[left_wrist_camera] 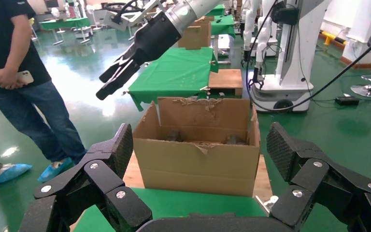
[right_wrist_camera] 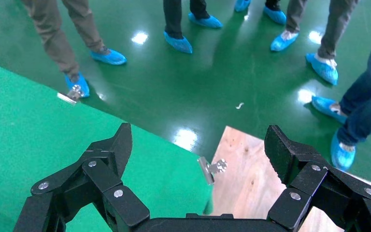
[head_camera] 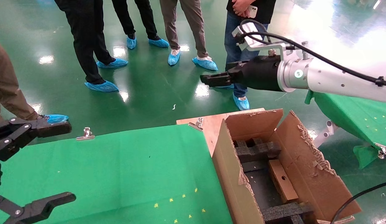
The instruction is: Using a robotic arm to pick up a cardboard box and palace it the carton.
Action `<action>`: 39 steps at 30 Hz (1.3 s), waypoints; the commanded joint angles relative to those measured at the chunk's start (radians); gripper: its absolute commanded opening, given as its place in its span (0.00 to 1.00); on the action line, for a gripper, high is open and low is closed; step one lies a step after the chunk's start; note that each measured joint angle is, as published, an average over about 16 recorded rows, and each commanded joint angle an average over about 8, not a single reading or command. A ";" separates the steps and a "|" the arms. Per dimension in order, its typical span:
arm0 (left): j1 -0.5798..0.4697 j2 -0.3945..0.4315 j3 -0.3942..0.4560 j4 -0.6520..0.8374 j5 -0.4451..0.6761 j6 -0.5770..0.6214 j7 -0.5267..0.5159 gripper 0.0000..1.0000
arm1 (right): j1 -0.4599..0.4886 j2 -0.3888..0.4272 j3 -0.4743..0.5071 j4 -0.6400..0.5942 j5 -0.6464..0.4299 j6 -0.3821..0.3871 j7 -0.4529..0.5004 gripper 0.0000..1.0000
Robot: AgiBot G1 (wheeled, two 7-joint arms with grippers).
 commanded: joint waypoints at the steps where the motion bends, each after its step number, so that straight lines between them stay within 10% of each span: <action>1: 0.000 0.000 0.000 0.000 0.000 0.000 0.000 1.00 | 0.011 -0.006 0.010 0.002 0.044 -0.011 -0.027 1.00; 11: 0.000 0.000 0.000 0.000 0.000 0.000 0.000 1.00 | -0.031 -0.003 0.049 -0.004 0.044 -0.041 -0.055 1.00; 39: -0.001 0.000 0.002 0.001 -0.001 0.000 0.001 1.00 | -0.414 -0.023 0.600 -0.043 0.434 -0.462 -0.644 1.00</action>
